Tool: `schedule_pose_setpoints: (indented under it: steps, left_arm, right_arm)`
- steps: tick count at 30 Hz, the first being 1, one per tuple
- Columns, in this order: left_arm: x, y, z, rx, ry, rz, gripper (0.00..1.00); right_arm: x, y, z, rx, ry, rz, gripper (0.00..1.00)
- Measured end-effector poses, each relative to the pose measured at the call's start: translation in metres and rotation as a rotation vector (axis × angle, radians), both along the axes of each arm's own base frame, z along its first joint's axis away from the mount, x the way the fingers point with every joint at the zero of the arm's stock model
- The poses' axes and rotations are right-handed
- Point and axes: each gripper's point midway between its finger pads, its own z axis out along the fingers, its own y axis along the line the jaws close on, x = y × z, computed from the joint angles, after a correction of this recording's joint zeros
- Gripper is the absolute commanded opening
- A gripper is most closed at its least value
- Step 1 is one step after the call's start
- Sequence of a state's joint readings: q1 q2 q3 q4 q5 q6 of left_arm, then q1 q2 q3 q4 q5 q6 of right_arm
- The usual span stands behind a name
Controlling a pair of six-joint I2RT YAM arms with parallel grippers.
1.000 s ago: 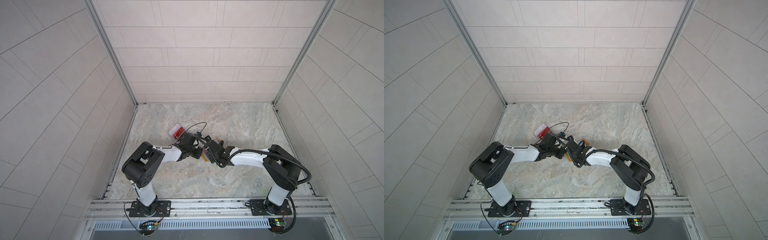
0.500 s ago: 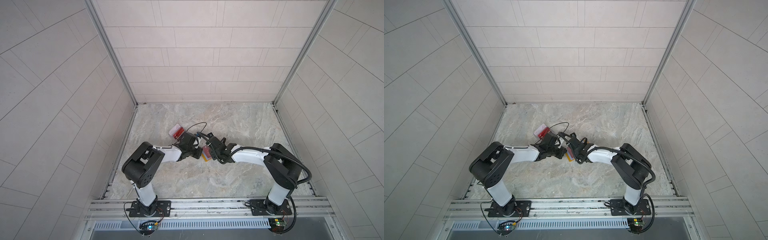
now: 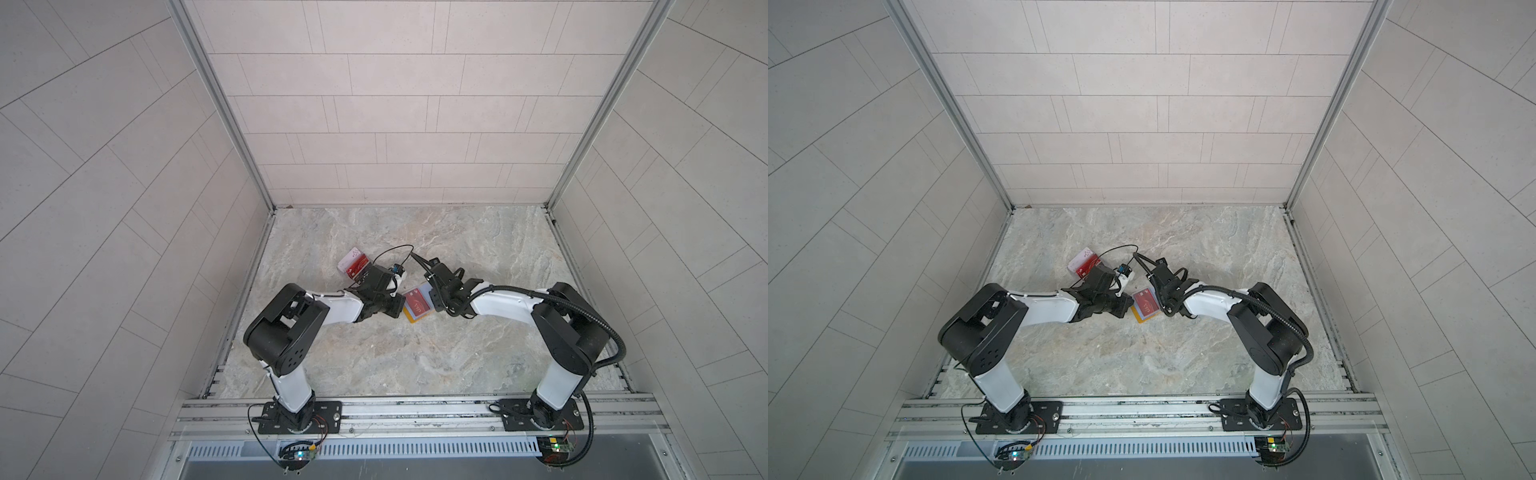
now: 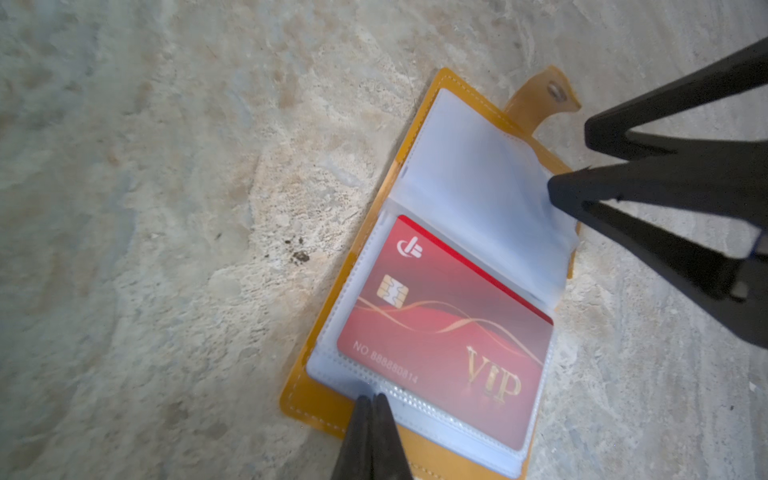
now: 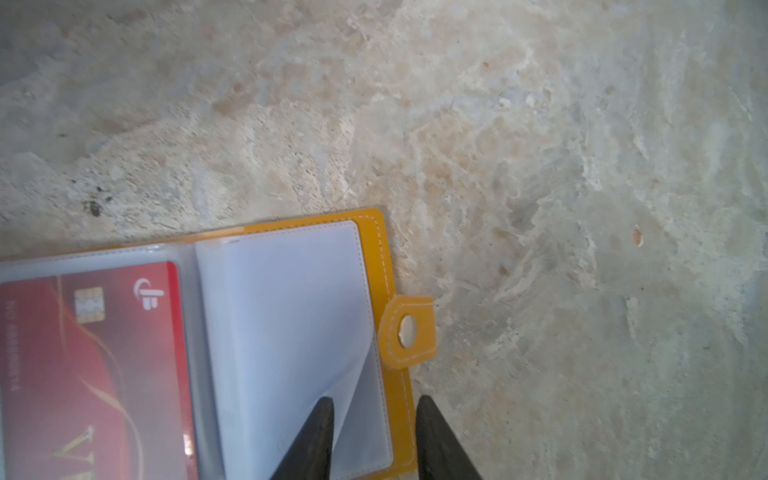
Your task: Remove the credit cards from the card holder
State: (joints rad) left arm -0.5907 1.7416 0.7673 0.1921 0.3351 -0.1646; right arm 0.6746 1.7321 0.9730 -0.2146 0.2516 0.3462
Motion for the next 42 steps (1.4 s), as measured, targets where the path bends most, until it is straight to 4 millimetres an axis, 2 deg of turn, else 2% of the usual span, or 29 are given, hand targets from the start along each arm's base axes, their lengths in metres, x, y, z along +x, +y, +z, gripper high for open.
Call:
schedule_pose_setpoints:
  steps: [9,14,23,29,35,42]
  left_arm:
    - [0.0,0.0,0.0,0.001,0.001,0.0,0.0]
    - [0.0,0.0,0.0,0.001,0.001,0.0,0.0]
    - [0.0,0.0,0.0,0.001,0.001,0.0,0.0]
    - [0.0,0.0,0.0,0.0,0.002,0.001,0.0]
    - [0.0,0.0,0.0,0.0,0.002,0.002,0.0]
    - [0.0,0.0,0.0,0.0,0.002,0.002,0.0]
  right_arm:
    - [-0.002,0.002,0.032,0.072,-0.038,0.016,0.37]
    - [-0.004,0.006,0.038,0.102,-0.03,0.042,0.4]
    - [-0.007,0.017,0.033,0.156,0.033,0.088,0.46]
    - [-0.001,0.025,0.015,0.157,0.083,0.092,0.53]
    - [0.003,0.019,-0.004,0.117,0.117,0.065,0.55]
    - [0.001,0.011,-0.011,0.082,0.136,0.041,0.54]
